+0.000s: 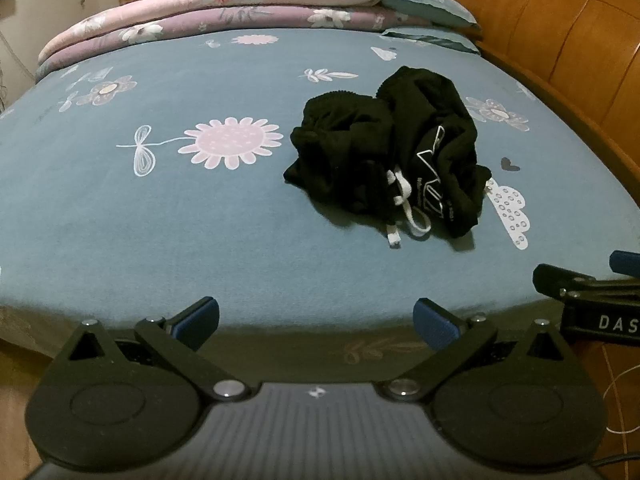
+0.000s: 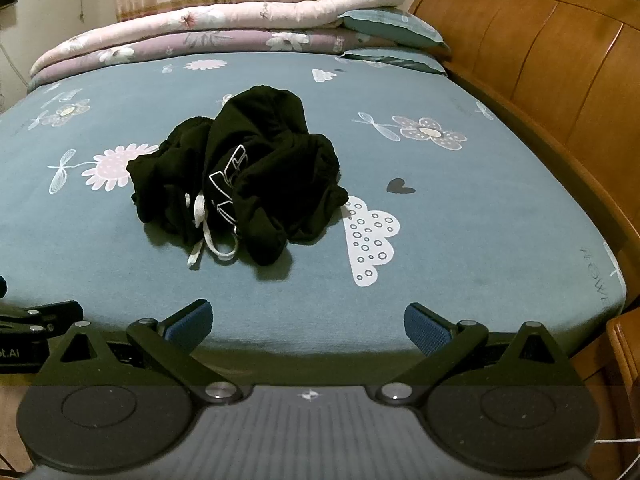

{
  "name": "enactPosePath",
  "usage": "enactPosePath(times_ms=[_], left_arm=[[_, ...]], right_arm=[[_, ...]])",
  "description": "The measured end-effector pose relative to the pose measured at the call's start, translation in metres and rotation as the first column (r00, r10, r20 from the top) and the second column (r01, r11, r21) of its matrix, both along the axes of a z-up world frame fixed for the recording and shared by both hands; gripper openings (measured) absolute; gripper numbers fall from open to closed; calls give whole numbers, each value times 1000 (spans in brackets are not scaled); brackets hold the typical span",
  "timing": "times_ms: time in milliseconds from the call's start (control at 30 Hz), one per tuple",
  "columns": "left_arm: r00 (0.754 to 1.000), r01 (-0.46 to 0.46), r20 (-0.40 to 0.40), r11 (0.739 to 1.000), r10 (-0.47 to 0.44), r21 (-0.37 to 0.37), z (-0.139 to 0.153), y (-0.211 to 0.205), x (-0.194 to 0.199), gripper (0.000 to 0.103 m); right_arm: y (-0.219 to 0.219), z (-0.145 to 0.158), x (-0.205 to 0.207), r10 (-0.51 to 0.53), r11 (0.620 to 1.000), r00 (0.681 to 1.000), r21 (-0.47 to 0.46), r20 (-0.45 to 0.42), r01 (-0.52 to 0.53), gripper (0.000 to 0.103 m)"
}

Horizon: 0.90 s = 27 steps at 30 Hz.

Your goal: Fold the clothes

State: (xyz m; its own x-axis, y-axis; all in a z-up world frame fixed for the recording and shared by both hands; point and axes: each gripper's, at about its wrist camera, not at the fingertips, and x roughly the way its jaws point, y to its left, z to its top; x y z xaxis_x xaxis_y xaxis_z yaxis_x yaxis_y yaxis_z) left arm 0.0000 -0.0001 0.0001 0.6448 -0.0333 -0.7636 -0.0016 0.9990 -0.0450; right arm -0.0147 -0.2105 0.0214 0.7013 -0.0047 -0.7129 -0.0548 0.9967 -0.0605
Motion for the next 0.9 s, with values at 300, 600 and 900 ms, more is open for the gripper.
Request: enactPosePath(times_ms=[300, 600, 900], left_arm=[[1000, 6, 8, 1000, -6, -4, -1, -1, 1, 102], [1000, 4, 23, 1000, -4, -3, 3, -2, 2, 102], [1000, 2, 17, 1000, -2, -17, 1, 0, 7, 102]], right_arm=[[-2, -2, 3, -4, 1000, 1000, 1, -5, 4, 103], [-5, -2, 5, -11, 1000, 1000, 11, -4, 11, 103], [-6, -4, 9, -13, 1000, 1000, 16, -8, 13, 103]])
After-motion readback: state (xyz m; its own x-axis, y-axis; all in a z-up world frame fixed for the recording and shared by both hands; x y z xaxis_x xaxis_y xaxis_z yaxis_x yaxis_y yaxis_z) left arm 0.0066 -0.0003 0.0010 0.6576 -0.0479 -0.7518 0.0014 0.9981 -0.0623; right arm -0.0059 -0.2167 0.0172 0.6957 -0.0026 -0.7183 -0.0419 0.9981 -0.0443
